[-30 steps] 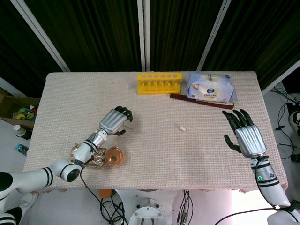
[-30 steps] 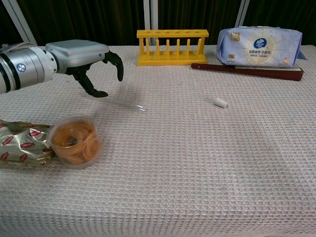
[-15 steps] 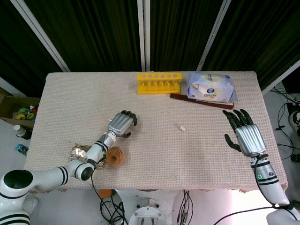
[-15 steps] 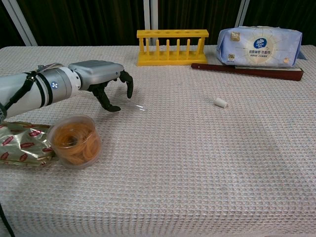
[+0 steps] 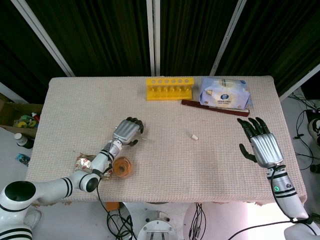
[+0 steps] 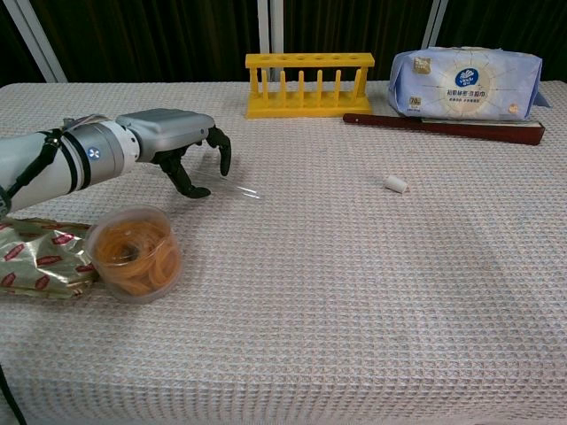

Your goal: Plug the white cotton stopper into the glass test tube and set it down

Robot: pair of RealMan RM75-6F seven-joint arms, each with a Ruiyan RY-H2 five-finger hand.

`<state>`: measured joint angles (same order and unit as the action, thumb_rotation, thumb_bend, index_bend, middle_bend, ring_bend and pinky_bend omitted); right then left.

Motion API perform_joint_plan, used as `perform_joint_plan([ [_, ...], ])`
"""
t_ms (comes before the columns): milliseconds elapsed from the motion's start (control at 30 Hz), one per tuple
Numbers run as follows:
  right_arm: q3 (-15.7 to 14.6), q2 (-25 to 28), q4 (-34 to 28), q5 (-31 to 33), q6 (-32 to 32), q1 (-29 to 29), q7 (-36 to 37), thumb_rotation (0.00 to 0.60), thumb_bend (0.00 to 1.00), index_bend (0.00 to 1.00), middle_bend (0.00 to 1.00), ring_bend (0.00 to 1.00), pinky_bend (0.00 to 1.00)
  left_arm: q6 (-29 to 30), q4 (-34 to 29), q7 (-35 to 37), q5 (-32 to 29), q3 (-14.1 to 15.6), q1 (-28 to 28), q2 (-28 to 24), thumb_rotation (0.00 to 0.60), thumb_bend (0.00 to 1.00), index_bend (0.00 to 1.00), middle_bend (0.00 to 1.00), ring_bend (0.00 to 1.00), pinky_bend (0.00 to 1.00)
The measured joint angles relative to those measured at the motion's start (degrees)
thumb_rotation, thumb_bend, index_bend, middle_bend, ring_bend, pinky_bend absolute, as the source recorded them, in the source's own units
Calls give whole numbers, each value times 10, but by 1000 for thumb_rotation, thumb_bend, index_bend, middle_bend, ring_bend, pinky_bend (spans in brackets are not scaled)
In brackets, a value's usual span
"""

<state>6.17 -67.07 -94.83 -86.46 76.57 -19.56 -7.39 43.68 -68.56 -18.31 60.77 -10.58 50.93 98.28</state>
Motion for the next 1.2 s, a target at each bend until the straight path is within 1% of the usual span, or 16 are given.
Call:
perform_joint_plan([
  [133, -2, 0, 1, 1, -1, 1, -2, 600, 381, 67, 206, 83, 111, 3, 6, 7, 1, 1, -1, 3, 600, 386, 488, 247, 166, 194],
  [233, -2, 2, 0, 2, 0, 4, -3, 600, 381, 67, 206, 82, 111, 7, 16, 16, 5, 1, -3, 8, 600, 415, 509, 255, 167, 199],
  [433, -3, 5, -3, 1, 3, 8, -2, 600, 381, 67, 206, 83, 111, 16, 24, 29, 10, 0, -7, 11, 600, 419, 556, 288, 168, 203],
  [533, -4, 6, -4, -2, 4, 8, -2, 600, 381, 67, 208, 82, 111, 23, 20, 44, 12, -5, -11, 10, 600, 418, 562, 318, 185, 208],
  [667, -5, 8, -6, -5, 0, 6, 2, 600, 381, 70, 219, 83, 112, 48, 2, 69, 16, -13, -24, 3, 600, 413, 574, 371, 228, 221],
  [733, -6, 9, -7, -1, -12, 3, 1, 600, 381, 86, 227, 83, 114, 72, -19, 79, 20, -17, -36, -6, 600, 411, 577, 405, 251, 232],
  [867, -5, 11, -11, 23, -62, -14, -11, 600, 381, 99, 230, 83, 119, 106, -61, 92, 23, -22, -56, -23, 600, 404, 577, 427, 272, 240],
  [967, 0, 6, -11, 56, -118, -39, -36, 600, 375, 100, 211, 82, 119, 126, -100, 111, 26, -26, -74, -36, 600, 402, 583, 433, 277, 241],
  [1100, 12, -16, 0, 129, -203, -90, -99, 600, 385, 108, 184, 73, 119, 157, -142, 134, 44, -26, -97, -53, 600, 399, 586, 434, 278, 241],
  [1200, 19, -46, 19, 184, -251, -134, -154, 600, 450, 140, 147, 30, 109, 179, -164, 138, 65, -20, -110, -63, 600, 396, 586, 434, 278, 241],
])
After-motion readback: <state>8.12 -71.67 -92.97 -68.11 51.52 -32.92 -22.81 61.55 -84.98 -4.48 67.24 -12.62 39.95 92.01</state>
